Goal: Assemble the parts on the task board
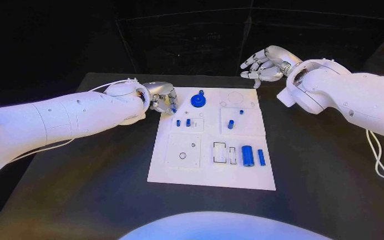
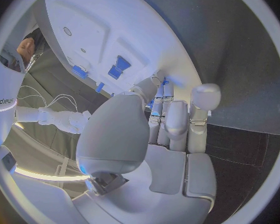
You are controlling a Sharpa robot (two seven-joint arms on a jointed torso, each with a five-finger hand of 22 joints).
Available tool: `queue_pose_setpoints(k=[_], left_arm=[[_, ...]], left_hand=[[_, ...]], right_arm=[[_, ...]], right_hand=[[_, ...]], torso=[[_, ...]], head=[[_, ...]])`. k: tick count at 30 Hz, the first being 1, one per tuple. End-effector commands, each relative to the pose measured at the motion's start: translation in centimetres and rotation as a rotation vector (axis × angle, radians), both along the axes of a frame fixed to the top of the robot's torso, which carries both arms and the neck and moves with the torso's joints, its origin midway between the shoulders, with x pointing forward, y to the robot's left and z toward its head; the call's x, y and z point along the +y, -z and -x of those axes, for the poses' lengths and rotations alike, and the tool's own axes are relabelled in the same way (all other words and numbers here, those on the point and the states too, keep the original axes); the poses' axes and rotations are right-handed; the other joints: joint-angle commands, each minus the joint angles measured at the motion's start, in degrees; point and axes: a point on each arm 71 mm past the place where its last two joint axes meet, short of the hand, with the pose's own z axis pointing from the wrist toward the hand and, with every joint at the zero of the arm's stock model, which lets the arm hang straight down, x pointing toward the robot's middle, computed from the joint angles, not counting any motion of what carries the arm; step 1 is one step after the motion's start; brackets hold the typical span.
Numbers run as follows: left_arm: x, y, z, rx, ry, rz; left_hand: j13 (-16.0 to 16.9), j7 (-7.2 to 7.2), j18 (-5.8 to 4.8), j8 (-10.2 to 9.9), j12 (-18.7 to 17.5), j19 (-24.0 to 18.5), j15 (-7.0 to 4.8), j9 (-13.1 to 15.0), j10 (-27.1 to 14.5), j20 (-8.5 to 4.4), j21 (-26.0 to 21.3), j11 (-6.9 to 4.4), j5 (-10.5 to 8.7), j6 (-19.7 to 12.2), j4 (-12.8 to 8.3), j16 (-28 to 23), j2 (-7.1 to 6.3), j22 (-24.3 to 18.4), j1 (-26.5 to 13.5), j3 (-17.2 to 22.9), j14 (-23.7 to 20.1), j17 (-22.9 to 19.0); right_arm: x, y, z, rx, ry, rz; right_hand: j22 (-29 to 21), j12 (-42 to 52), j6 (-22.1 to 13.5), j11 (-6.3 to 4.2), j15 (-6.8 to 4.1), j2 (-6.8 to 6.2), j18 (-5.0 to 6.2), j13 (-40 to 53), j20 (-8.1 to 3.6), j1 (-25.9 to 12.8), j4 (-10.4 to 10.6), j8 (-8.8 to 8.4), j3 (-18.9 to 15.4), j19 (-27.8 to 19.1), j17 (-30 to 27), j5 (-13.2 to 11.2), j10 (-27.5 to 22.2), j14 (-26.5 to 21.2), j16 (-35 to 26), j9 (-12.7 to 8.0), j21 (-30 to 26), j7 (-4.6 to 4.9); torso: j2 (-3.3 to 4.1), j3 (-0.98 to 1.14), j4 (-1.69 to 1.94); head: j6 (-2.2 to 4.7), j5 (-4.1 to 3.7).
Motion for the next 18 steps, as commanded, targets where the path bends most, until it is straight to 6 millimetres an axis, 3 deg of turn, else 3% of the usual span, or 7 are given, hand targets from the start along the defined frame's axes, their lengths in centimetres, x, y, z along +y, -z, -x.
queue_pose_setpoints(k=[1,10,18], left_arm=[[0.04,0.77,0.19,0.032,0.007,-0.035],[-0.16,0.66,0.13,0.005,0.017,-0.024],[-0.38,0.36,0.18,-0.033,0.03,0.003]], left_hand=[[-0.1,0.0,0.29,0.4,0.3,0.2,-0.45,0.1,0.6,-0.43,0.4,-0.13,-0.11,0.9,0.2,0.3,0.9,0.2,-0.1,0.6,0.1,-0.1],[-0.8,0.02,0.12,0.5,-0.8,0.5,-0.66,0.1,2.1,-0.67,1.1,-0.37,-0.11,2.4,0.9,0.8,2.73,1.0,-0.9,3.1,0.4,0.2],[-1.9,0.26,0.0,0.0,-3.0,0.9,-0.68,0.1,4.2,-0.72,1.6,-0.33,-0.1,3.1,1.1,0.8,2.2,1.6,-2.0,5.6,0.7,0.0]], right_arm=[[0.13,-0.15,0.01,-0.002,-0.009,-0.003],[0.12,-0.15,0.02,-0.002,-0.009,-0.003],[0.09,-0.16,0.05,-0.001,-0.009,-0.003]], right_hand=[[0.0,0.3,-0.4,-0.07,-0.14,0.15,0.18,-0.1,-0.2,0.3,0.0,0.28,-0.4,0.4,-0.1,0.3,-0.3,-0.3,0.3,-0.1,-0.2,-0.13],[0.0,0.4,-0.3,-0.08,-0.15,0.21,0.19,-0.1,-0.21,0.3,0.1,0.34,-0.4,0.4,0.0,0.3,-0.3,-0.2,0.3,0.0,-0.2,-0.15],[0.0,0.4,-0.3,-0.08,-0.15,0.21,0.19,-0.1,-0.21,0.3,0.1,0.34,-0.4,0.4,0.0,0.3,-0.3,-0.2,0.3,0.0,-0.2,-0.15]], torso=[[0.01,0.0,0.0],[-0.03,0.02,0.02],[-0.01,0.01,0.0]], head=[[-0.06,0.01],[-0.05,-0.06],[-0.01,-0.09]])
